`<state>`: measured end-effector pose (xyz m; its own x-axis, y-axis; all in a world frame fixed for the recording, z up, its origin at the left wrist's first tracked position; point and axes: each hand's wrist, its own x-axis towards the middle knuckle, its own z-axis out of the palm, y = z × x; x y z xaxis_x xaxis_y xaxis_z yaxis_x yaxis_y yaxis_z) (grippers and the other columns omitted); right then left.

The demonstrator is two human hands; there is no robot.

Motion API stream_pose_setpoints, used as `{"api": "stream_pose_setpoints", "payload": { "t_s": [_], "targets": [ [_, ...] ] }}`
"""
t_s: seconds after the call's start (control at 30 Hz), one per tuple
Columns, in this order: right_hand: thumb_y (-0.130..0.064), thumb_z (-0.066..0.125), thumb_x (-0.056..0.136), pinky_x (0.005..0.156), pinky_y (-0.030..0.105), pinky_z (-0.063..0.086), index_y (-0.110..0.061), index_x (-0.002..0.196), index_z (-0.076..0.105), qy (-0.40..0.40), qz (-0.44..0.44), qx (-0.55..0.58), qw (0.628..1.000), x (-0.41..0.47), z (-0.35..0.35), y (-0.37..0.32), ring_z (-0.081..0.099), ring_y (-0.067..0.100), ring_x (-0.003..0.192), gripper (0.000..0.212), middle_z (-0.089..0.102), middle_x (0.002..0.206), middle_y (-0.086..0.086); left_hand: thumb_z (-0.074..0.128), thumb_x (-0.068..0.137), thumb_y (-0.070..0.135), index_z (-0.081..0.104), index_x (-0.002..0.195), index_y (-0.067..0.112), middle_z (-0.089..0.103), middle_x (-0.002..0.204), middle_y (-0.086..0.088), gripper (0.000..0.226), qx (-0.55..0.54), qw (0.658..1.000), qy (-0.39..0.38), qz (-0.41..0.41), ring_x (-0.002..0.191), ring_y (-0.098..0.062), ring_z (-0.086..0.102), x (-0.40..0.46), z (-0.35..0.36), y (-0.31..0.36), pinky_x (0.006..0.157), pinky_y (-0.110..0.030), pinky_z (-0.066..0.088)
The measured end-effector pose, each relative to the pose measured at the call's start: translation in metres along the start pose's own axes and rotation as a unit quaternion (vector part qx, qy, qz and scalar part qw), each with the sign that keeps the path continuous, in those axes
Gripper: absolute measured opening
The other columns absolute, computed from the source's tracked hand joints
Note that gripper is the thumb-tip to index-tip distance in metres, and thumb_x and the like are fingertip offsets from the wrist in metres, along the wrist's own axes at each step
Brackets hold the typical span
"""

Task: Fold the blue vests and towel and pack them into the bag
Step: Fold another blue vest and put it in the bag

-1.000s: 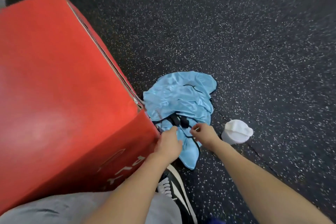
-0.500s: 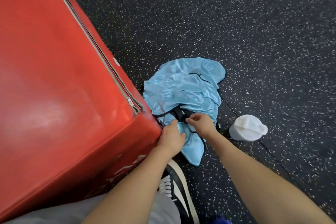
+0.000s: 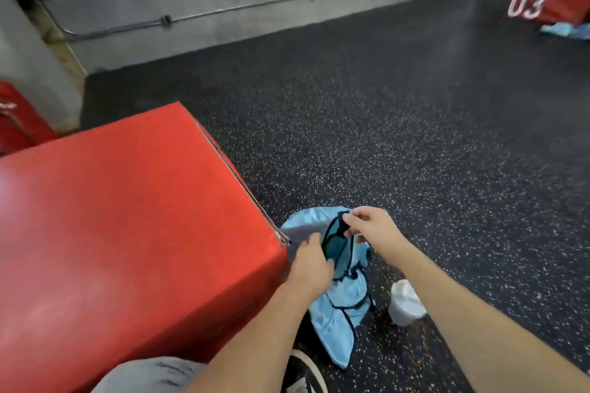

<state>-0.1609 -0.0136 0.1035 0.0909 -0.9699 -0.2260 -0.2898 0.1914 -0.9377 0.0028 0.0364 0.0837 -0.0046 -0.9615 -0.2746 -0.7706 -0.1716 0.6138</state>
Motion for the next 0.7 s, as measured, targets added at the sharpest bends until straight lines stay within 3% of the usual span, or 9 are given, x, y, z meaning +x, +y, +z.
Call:
{"api": "stream_pose_setpoints", "payload": {
  "t_s": [0.17, 0.33, 0.43, 0.53, 0.63, 0.7],
  "targets": [
    [-0.010, 0.062, 0.099, 0.052, 0.021, 0.050, 0.004, 0.103, 0.064, 0.026, -0.084, 0.040, 0.995, -0.037, -0.021, -0.114, 0.066, 0.007, 0.061, 0.015, 0.062, 0.088, 0.014, 0.063, 0.092, 0.020, 0.041, 0.141, 0.016, 0.053, 0.134, -0.009, 0.054, -0.035, 0.996, 0.069, 0.046, 0.122, -0.028, 0.052, -0.031, -0.066, 0.045, 0.103, -0.039, 0.043],
    [-0.010, 0.065, 0.097, 0.058, 0.026, 0.055, 0.003, 0.103, 0.062, 0.023, -0.174, 0.062, 0.983, -0.071, -0.035, -0.217, 0.071, 0.016, 0.073, 0.015, 0.063, 0.092, 0.014, 0.064, 0.092, 0.039, 0.045, 0.141, 0.025, 0.053, 0.133, 0.000, 0.055, -0.065, 0.984, 0.143, 0.079, 0.120, -0.023, 0.055, -0.060, -0.129, 0.085, 0.098, -0.039, 0.048],
    [-0.010, 0.066, 0.096, 0.061, 0.029, 0.058, 0.010, 0.109, 0.062, 0.029, -0.217, 0.066, 0.973, -0.092, -0.038, -0.270, 0.072, 0.018, 0.076, 0.024, 0.068, 0.097, 0.017, 0.064, 0.088, 0.052, 0.057, 0.121, 0.025, 0.062, 0.115, 0.003, 0.043, -0.088, 0.973, 0.189, 0.102, 0.103, -0.020, 0.062, -0.076, -0.160, 0.104, 0.089, -0.041, 0.054],
    [-0.011, 0.066, 0.096, 0.064, 0.028, 0.060, 0.005, 0.111, 0.064, 0.028, -0.254, 0.060, 0.965, -0.115, -0.035, -0.317, 0.073, 0.018, 0.078, 0.021, 0.072, 0.098, 0.016, 0.066, 0.086, 0.054, 0.063, 0.098, 0.023, 0.066, 0.094, 0.004, 0.033, -0.117, 0.965, 0.208, 0.105, 0.083, -0.017, 0.065, -0.097, -0.191, 0.119, 0.071, -0.032, 0.054],
    [-0.012, 0.065, 0.097, 0.066, 0.028, 0.061, 0.002, 0.111, 0.065, 0.019, -0.288, 0.050, 0.956, -0.136, -0.030, -0.356, 0.073, 0.018, 0.080, 0.019, 0.073, 0.097, 0.013, 0.066, 0.086, 0.035, 0.055, 0.066, 0.020, 0.063, 0.070, 0.001, 0.028, -0.124, 0.959, 0.223, 0.122, 0.061, -0.015, 0.058, -0.116, -0.223, 0.128, 0.057, -0.030, 0.050],
    [-0.013, 0.063, 0.098, 0.066, 0.029, 0.061, 0.002, 0.110, 0.064, 0.022, -0.305, 0.046, 0.951, -0.147, -0.027, -0.379, 0.073, 0.018, 0.080, 0.019, 0.073, 0.098, 0.014, 0.060, 0.087, 0.023, 0.055, 0.064, 0.016, 0.062, 0.066, -0.003, 0.025, -0.127, 0.953, 0.244, 0.127, 0.055, -0.014, 0.054, -0.132, -0.254, 0.129, 0.050, -0.026, 0.045]
  ]
}}
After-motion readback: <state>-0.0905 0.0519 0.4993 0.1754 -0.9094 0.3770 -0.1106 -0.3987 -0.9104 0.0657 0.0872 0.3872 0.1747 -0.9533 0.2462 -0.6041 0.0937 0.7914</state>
